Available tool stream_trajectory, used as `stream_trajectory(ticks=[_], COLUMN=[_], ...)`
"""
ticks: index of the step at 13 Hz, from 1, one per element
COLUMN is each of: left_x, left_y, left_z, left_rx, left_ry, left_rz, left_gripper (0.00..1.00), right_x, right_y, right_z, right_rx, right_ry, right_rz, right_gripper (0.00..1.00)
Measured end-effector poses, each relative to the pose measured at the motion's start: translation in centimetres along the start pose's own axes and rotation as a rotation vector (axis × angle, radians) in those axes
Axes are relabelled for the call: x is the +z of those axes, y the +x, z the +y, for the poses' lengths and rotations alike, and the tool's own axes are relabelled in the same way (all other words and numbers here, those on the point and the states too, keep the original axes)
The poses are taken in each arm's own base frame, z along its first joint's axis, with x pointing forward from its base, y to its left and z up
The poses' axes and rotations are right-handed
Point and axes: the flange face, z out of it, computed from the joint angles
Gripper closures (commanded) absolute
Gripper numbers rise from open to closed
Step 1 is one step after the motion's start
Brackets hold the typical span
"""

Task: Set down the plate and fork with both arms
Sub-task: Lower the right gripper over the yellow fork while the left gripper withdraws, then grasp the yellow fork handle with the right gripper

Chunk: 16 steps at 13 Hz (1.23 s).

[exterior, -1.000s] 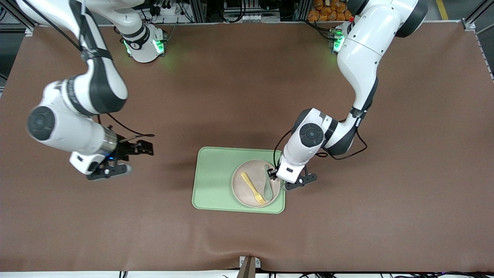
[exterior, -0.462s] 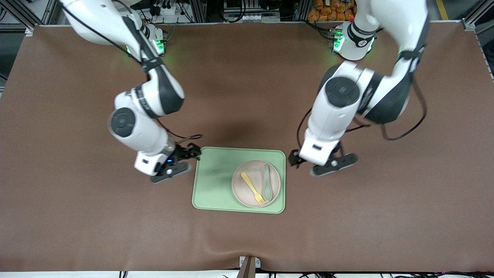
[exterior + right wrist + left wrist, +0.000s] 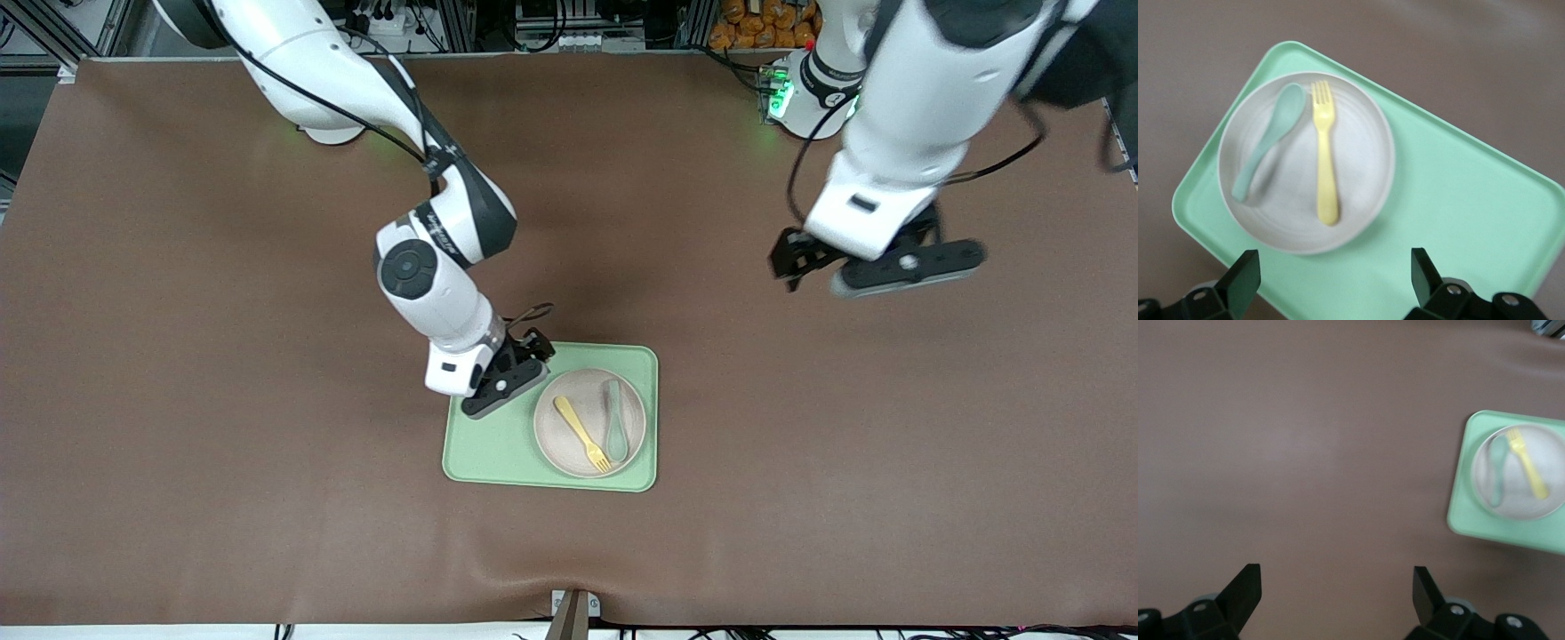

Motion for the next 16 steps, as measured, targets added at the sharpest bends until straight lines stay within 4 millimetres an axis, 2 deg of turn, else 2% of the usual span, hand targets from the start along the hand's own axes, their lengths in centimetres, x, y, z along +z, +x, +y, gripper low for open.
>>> stream_trajectory(ticks=[2,6,8,10,13,16], left_x=[-1.0,-0.9,-1.4,-2.2,-3.3,-2.8], left_y=[-0.1,0.0,0.4,0.8,1.0,0.5], left_z=[-1.9,-3.1,-5.2,-8.7,-14.1,-15.9], left_rx=[0.041,0.060,0.062,0.067,0.076,0.067], left_ry=[0.004,-0.001,-0.003,-0.037,-0.091,-0.090], left_rz=[0.007,-0.011,-0.008,-0.020,-0.020,-0.039], left_gripper=[0.00,0.00,0.00,0.00,0.00,0.00], right_x=[2.5,6.4,8.6,10.3,11.1,11.3], right_y=[0.3,1.2,0.6,0.1,-0.1,-0.2], right_z=[-1.4,-2.8,-3.0,-2.9,-2.7,-3.0], right_rx=[-0.070,-0.194,-0.221,-0.233,-0.234,-0.238], right_ry=[-0.018,-0.067,-0.078,-0.082,-0.084,-0.083], right_rz=[0.034,0.077,0.105,0.119,0.127,0.134], right_gripper=[0.00,0.00,0.00,0.00,0.00,0.00])
